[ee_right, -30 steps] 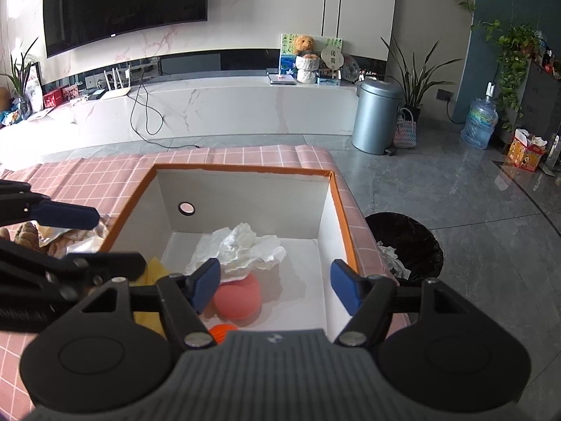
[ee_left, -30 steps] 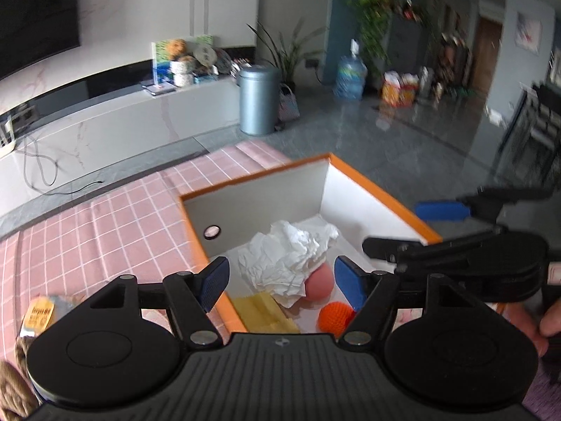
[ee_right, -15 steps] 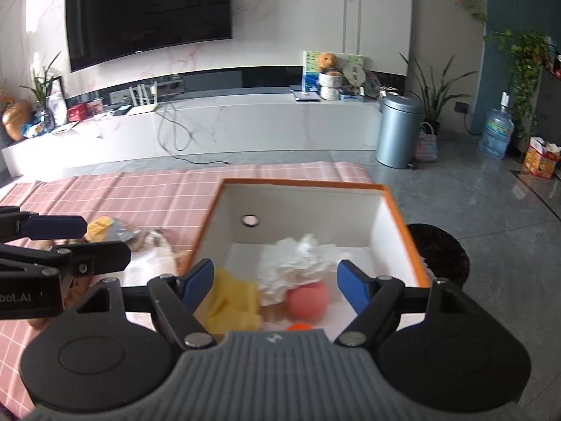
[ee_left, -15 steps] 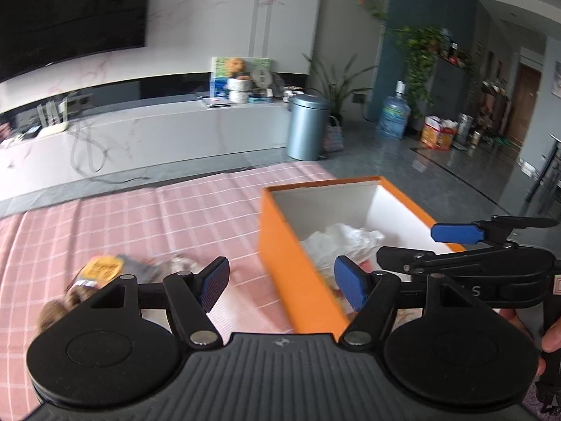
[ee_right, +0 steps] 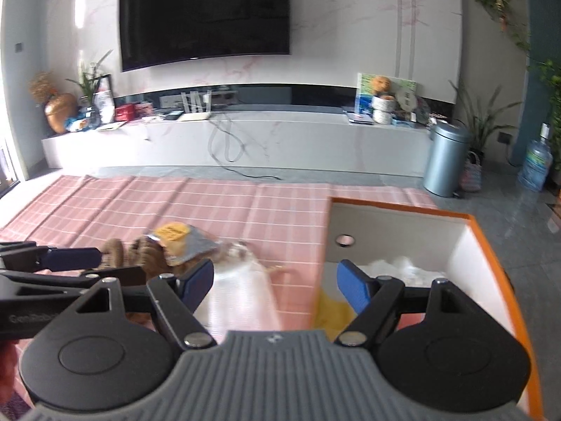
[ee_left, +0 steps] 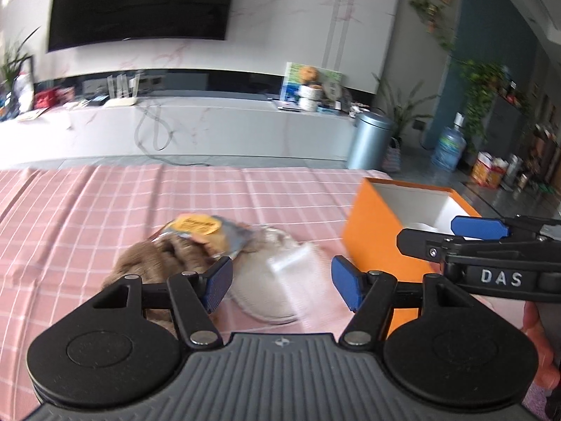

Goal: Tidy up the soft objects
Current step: 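Move both tools back toward the brown towel and snack packet, then grasp the brown fuzzy towel with the left tool while the right grasps the snack packet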

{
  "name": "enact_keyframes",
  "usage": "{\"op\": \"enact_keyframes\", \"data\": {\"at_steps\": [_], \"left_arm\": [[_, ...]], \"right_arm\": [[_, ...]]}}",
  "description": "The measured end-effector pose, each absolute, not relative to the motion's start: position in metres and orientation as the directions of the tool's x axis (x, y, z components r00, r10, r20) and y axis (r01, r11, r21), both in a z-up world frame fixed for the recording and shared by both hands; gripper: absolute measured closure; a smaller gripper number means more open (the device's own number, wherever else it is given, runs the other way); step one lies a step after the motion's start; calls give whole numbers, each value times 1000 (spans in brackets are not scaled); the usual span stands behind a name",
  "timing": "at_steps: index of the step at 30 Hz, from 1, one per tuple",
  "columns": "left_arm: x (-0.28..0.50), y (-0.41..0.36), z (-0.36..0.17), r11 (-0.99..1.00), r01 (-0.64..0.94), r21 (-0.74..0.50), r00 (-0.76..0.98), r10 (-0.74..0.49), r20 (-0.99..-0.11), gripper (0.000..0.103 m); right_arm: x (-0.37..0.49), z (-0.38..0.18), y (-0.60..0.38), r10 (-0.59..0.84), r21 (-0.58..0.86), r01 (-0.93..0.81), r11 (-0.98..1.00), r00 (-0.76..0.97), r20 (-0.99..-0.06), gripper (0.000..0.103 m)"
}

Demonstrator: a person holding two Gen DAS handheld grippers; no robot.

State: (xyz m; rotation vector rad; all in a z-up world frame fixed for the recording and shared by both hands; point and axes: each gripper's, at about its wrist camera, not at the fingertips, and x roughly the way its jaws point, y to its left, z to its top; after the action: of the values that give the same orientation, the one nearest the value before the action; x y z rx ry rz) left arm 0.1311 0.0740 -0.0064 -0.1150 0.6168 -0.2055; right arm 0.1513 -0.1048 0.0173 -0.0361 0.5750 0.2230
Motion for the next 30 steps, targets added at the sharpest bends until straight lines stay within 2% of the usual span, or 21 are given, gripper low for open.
{"op": "enact_keyframes", "data": {"at_steps": [8, 14, 26, 30], "left_arm": [[126, 113, -22, 981, 60, -183, 807, -155, -569, 29], [125, 150, -42, 949, -17, -315, 775, -187, -604, 25], [132, 180, -60, 952, -105, -287, 776, -102, -622, 24], [137, 179, -60, 975, -92, -200, 777, -56, -627, 18]], "right_arm": [[151, 5, -54, 274, -10, -332, 943, 796, -540, 27], [163, -14, -29, 298, -28, -383, 923, 762, -575, 34], [194, -42, -10, 299, -32, -417, 908, 702, -646, 36], [205, -46, -5, 305, -26, -423, 906, 693, -653, 43]]}}
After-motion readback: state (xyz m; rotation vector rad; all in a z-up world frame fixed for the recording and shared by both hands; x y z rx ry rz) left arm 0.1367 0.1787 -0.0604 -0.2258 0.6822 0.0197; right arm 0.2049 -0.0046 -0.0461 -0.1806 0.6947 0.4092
